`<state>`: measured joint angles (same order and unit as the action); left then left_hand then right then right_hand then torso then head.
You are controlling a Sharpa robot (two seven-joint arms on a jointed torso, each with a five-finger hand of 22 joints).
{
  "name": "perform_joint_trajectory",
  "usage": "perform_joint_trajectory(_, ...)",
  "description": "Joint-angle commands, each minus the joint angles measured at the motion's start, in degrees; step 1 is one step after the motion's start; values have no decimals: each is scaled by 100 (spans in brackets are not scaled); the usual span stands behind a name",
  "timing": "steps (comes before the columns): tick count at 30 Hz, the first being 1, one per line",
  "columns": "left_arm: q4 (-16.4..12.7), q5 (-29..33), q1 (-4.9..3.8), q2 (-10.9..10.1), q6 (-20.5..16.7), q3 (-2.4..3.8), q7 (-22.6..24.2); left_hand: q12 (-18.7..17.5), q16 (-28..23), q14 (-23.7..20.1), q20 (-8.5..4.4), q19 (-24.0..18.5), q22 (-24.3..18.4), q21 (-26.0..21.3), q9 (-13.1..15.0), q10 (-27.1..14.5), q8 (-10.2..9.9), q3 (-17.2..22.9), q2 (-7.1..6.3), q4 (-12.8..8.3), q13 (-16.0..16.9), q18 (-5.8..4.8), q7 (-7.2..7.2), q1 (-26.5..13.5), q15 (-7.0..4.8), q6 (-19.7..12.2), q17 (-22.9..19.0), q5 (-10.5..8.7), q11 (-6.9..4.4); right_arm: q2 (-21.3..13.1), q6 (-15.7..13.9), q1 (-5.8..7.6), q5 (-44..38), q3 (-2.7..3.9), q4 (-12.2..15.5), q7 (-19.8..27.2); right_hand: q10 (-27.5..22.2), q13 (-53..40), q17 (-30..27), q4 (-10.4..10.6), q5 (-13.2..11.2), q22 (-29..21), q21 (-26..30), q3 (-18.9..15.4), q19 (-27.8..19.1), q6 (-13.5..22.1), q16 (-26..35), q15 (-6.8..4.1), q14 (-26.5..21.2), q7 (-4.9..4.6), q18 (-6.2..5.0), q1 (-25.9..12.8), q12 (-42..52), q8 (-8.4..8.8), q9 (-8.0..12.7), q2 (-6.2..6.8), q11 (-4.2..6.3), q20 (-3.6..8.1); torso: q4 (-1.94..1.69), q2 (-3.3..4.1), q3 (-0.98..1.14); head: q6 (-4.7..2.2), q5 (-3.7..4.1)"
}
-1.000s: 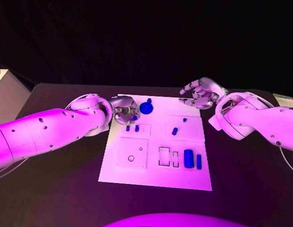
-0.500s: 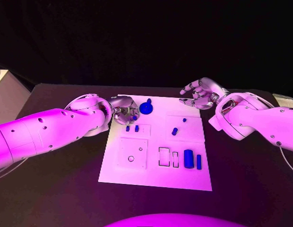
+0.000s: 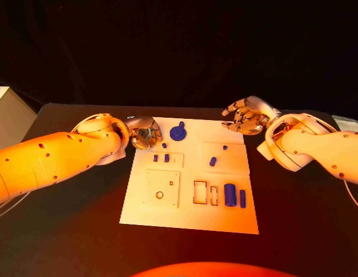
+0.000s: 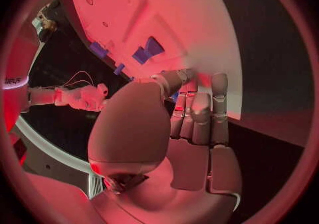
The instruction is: Assemble the parts on the task board
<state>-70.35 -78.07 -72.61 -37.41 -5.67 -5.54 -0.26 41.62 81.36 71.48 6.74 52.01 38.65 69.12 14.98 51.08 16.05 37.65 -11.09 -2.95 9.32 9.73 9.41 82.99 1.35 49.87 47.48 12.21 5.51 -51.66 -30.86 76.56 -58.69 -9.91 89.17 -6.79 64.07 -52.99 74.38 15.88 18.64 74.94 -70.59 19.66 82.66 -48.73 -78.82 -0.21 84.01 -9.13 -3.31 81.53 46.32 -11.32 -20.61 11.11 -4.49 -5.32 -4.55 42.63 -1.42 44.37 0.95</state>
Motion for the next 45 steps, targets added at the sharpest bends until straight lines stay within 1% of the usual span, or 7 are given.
perform_joint_trajectory(1,77,221,5,-75,-89,45,-9,-150,-196,-315,27,-105,19,20,-17,-189,-40,67,-35,-43,-69,92,57,25,42,37,-525,32,66,-34,239,-3,-29,-5,-45,131,-280,499,-225,-33,2,241,350,172,-143,-74,222,-35,66,2,-140,50,-565,-43,-12,118,62,4,-6,-3,0,-13,13)
perform_joint_trajectory(3,95,388,3,-130,-176,99,31,-327,-536,-755,66,-236,21,3,-31,-323,-70,158,-41,-82,-165,95,99,44,87,47,-1282,26,137,-61,310,-4,-52,-12,-80,206,-435,815,-544,-74,3,19,759,344,-296,-111,510,-33,-70,-6,-210,148,-950,-60,-19,180,52,2,-2,-5,0,-23,16)
perform_joint_trajectory(8,3,1421,-7,-337,-429,213,209,-416,-941,-1098,84,-358,17,-2,-45,-257,-97,252,-18,-127,-241,103,125,56,99,90,-2018,25,159,-138,513,-19,-501,-34,-120,340,-533,2003,-955,-252,-44,-236,1257,746,-453,-236,897,24,-241,-20,-285,326,-2199,-106,-53,321,-20,-27,1,-2,4,-50,60)
perform_joint_trajectory(20,-1072,4651,-4,-1212,-10,283,1181,-219,-1833,-1729,187,-878,-450,-808,0,31,-92,-267,-45,192,-211,77,94,-368,151,202,-2448,62,110,-308,751,-226,-2432,-77,32,184,-230,3388,-821,-494,-148,80,787,941,-203,-455,698,58,-54,31,-193,274,-3372,-136,-98,456,-52,-20,-13,0,-9,-49,396)
perform_joint_trajectory(28,-1482,6033,7,-1586,278,284,1632,-824,-2692,-2074,308,-1203,-813,-1492,114,245,-37,-448,48,224,-506,59,50,-245,231,357,-2842,41,122,-207,672,-417,-3120,-99,58,-55,-350,3785,-856,-503,-149,95,796,898,-179,-460,704,119,-29,-32,-189,159,-3727,-91,-85,534,-137,-60,-9,-2,-4,-46,419)
perform_joint_trajectory(34,-1619,6632,14,-1736,347,283,1828,-1603,-3171,-1935,323,-1127,-984,-1785,175,798,-78,-520,102,222,-570,68,15,-259,217,476,-2999,40,84,-36,569,-535,-3537,-107,-6,-349,-322,3891,-911,-510,-145,52,888,899,-205,-515,744,127,-39,-7,-207,157,-3788,-91,-85,513,-132,-62,-23,-4,-11,-48,441)
perform_joint_trajectory(45,-1727,6760,20,-1811,346,282,1897,-1882,-3268,-1872,320,-1054,-1035,-1863,179,884,-129,-568,97,217,-566,67,45,-269,226,469,-3003,35,111,162,667,-593,-3788,-110,-100,-649,-74,4153,-872,-486,-145,99,819,940,-146,-758,699,86,28,59,-193,97,-3900,-132,-103,475,-78,-23,-11,8,-9,-36,463)
